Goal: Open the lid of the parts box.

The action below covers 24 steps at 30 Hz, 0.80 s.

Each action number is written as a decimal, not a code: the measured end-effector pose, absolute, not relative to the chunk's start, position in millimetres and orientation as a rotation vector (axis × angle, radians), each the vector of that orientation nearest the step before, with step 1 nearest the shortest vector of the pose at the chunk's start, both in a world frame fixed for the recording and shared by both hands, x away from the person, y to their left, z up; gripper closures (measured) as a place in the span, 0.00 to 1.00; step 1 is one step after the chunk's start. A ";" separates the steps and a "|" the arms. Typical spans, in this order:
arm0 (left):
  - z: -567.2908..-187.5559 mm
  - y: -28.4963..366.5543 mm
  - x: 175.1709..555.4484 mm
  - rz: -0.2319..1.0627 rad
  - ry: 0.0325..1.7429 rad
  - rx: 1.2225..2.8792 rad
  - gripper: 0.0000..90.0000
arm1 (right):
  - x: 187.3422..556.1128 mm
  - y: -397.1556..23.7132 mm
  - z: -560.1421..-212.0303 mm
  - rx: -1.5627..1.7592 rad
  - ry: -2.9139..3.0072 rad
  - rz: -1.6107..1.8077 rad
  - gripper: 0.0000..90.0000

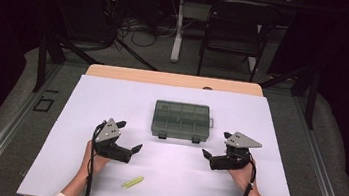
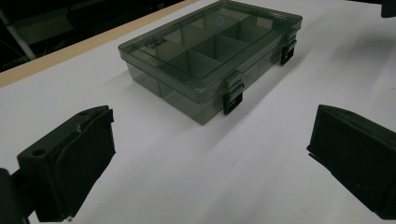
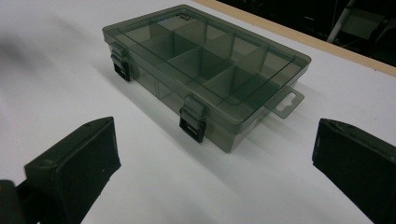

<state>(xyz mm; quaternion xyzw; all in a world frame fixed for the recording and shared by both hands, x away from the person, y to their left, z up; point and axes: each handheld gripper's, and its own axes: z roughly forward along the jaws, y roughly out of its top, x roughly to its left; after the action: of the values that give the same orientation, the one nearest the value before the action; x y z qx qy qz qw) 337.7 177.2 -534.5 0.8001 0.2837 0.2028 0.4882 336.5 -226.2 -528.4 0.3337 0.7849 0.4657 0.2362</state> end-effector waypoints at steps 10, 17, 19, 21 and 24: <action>-532.3 167.3 352.1 0.476 0.672 1.971 0.00 | 354.6 -226.0 -526.1 0.937 2.189 1.274 0.00; -534.3 162.7 364.3 0.447 0.677 1.995 0.00 | 367.5 -223.6 -527.2 0.930 2.236 1.253 0.00; -534.3 161.3 367.4 0.442 0.674 2.000 0.00 | 371.0 -223.0 -527.7 0.929 2.244 1.250 0.00; -534.8 158.6 371.5 0.439 0.670 2.010 0.00 | 374.1 -222.4 -528.3 0.934 2.254 1.248 0.00; -535.6 157.3 374.7 0.430 0.670 2.015 0.00 | 379.0 -221.7 -529.9 0.937 2.271 1.237 0.00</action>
<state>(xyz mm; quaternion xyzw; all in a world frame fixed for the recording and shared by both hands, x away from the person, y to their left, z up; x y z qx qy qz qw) 374.7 157.3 -535.6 0.8216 0.2731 0.1753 0.4686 379.0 -221.7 -529.9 0.3342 0.8099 0.4412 0.1942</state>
